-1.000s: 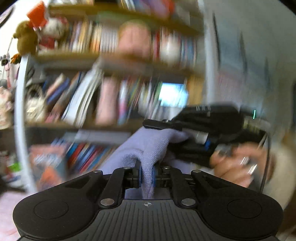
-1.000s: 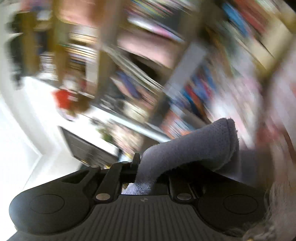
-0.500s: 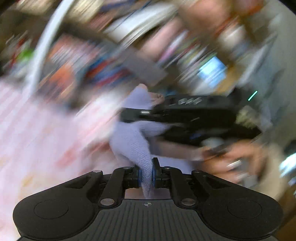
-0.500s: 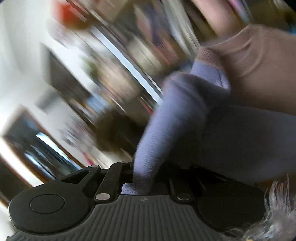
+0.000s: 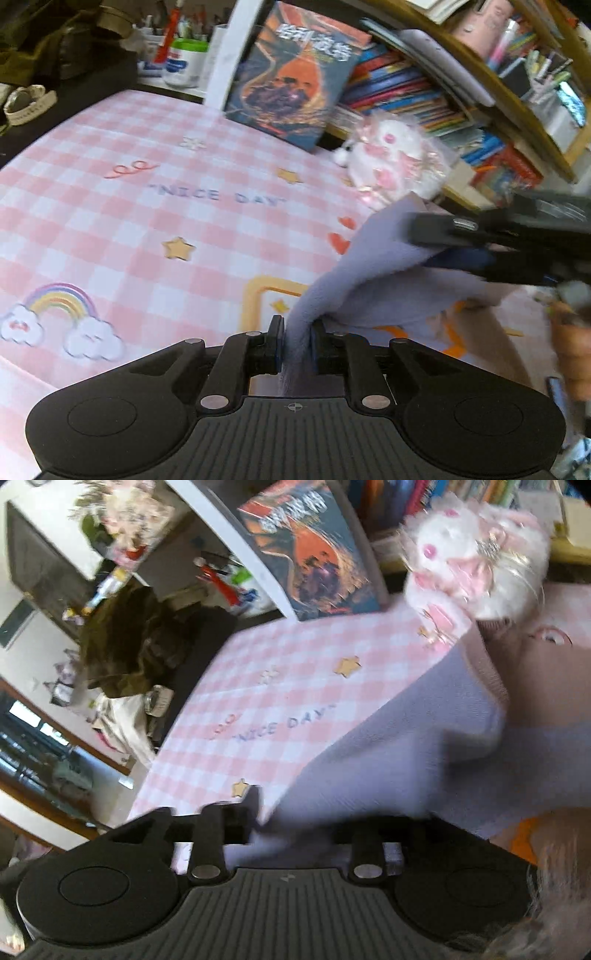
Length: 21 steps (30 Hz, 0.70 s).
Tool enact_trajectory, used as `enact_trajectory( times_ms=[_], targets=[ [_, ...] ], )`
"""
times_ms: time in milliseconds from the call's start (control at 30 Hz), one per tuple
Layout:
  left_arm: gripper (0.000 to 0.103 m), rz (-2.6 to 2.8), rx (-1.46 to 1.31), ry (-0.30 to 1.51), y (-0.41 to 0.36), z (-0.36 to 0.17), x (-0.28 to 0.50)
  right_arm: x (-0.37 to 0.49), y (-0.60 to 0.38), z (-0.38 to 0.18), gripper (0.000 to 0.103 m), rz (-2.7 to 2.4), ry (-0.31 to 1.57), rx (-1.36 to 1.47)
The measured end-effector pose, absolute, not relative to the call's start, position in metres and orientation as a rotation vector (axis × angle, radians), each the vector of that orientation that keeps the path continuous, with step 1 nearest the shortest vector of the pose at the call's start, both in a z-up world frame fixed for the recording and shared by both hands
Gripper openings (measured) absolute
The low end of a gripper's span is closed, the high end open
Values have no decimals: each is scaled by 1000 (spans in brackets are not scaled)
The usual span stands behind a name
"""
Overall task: Fold clothes
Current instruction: 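Lift and shake the sweater open with both grippers, spreading it over the table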
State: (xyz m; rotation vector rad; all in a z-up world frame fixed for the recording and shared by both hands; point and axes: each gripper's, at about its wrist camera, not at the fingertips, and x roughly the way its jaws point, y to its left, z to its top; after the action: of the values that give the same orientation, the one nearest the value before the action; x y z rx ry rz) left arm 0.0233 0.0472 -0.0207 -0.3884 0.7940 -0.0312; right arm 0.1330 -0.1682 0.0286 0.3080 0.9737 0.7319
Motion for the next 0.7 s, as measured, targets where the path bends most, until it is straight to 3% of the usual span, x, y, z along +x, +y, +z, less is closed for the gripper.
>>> enact_trajectory(
  times_ms=[167, 233, 367, 500, 700],
  targets=[
    [17, 35, -284, 778, 59, -9, 23, 109, -215, 34, 50, 690, 914, 214],
    [25, 92, -247, 761, 66, 2, 20, 99, -240, 33, 51, 632, 898, 156],
    [30, 150, -162, 683, 58, 34, 13, 79, -286, 21, 53, 467, 911, 26],
    [47, -17, -71, 640, 4, 51, 27, 63, -318, 4, 53, 349, 938, -53],
    [49, -271, 194, 649, -111, 27, 46, 53, -343, -11, 52, 258, 939, -140]
  ],
)
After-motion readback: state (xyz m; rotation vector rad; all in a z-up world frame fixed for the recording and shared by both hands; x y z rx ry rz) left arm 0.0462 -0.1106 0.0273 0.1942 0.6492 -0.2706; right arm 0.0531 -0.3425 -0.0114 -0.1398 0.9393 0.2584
